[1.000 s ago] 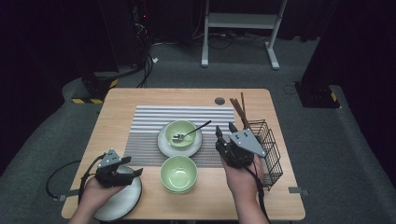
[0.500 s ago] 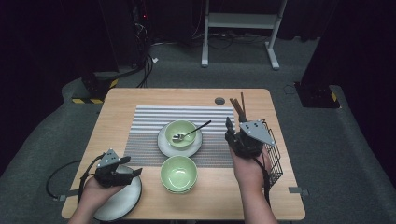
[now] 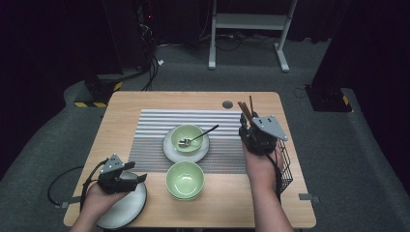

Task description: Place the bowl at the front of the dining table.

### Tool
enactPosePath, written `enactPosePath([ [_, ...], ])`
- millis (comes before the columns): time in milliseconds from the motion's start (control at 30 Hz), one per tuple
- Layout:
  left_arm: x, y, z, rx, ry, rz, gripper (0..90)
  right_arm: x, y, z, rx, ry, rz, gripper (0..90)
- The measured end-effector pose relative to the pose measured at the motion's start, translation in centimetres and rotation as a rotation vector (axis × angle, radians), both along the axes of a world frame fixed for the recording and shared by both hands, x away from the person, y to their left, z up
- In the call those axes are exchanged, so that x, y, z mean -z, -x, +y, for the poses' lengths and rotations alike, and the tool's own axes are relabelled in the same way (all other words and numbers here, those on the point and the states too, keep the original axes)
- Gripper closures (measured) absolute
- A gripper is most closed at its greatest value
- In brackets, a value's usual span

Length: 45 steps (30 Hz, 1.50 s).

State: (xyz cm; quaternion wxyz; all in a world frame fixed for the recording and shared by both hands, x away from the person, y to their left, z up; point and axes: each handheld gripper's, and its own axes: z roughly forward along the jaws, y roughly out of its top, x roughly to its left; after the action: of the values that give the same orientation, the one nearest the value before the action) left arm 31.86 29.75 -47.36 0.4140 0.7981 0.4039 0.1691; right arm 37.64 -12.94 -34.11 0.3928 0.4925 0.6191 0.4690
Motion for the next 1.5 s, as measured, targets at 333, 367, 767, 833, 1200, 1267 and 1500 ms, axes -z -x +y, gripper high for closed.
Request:
enactPosePath([
  [333, 0.1, -0.1, -0.1, 0.007, -0.001, 0.004, 28.3, -0.1, -1.7, 0.2, 0.013, 0.005, 0.002, 62.1],
  [367, 0.1, -0.1, -0.1, 0.007, -0.001, 0.004, 28.3, -0.1, -1.7, 0.2, 0.013, 0.005, 0.002, 62.1],
  [767, 0.1, -0.1, 0.1, 0.006, 0.005, 0.007, 28.5, -0.5, -3.3, 0.2, 0.039, 0.007, 0.01, 64.8],
  [833, 0.2, -0.1, 0.0, 0.006, 0.007, 0.008, 28.5, -0.5, -3.5, 0.1, 0.041, 0.005, 0.013, 64.7],
  [1200, 0.4, -0.2, -0.2, 0.015, 0.0, 0.017, 28.5, 0.0, -4.5, -0.6, 0.067, 0.008, 0.03, 64.6],
  [1267, 0.4, -0.1, -0.3, 0.018, -0.001, 0.016, 28.5, 0.3, -4.7, -0.7, 0.071, 0.004, 0.042, 64.6],
  [1500, 0.5, -0.2, -0.3, 0.017, -0.004, 0.02, 28.5, 1.5, -5.3, -0.9, 0.079, -0.002, 0.063, 66.0],
])
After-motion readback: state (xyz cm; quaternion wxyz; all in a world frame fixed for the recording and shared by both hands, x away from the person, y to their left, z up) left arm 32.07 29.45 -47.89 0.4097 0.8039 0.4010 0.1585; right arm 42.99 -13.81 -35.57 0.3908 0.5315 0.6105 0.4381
